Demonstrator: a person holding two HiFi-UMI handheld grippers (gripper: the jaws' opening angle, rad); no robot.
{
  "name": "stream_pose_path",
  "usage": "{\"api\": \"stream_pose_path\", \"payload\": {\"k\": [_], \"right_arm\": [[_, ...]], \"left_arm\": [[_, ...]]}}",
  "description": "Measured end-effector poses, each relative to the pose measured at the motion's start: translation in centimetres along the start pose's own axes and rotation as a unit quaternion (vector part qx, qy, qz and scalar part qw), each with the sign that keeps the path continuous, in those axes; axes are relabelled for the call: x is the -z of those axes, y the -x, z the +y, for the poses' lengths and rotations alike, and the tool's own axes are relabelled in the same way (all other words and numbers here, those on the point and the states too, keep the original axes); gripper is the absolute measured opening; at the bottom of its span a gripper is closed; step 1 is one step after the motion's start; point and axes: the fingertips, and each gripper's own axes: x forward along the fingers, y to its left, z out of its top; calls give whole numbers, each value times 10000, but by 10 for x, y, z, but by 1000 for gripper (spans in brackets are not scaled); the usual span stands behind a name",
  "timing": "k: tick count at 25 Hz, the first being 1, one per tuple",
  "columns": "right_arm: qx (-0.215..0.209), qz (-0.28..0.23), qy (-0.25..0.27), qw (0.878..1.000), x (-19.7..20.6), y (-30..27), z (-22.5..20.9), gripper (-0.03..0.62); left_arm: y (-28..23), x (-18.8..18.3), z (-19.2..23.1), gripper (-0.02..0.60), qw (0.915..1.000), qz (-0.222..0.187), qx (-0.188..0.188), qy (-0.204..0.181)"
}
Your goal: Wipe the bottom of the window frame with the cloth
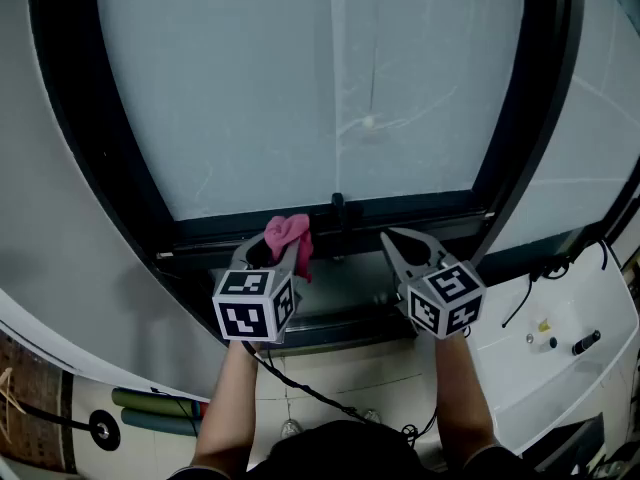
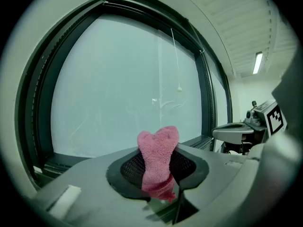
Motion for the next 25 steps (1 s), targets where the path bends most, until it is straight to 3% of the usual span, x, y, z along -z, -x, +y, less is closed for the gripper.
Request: {"api": "stream_pose_path", "payload": {"k": [7,17,21,25], "right_arm": [[115,30,14,9999,2,-8,-11,2],[366,81,24,9993,4,-14,-30,2],[460,111,24,9989,6,-11,-36,2],[526,132,14,9985,7,-10,-42,2]], "left_arm": [[-39,-9,6,130,9999,-83,43,-114],[-102,-10,6,130,9996,-86,245,112],[-122,5,22,130,9999,104,-89,55],[-132,19,38,129,9975,388,-517,-283]]}}
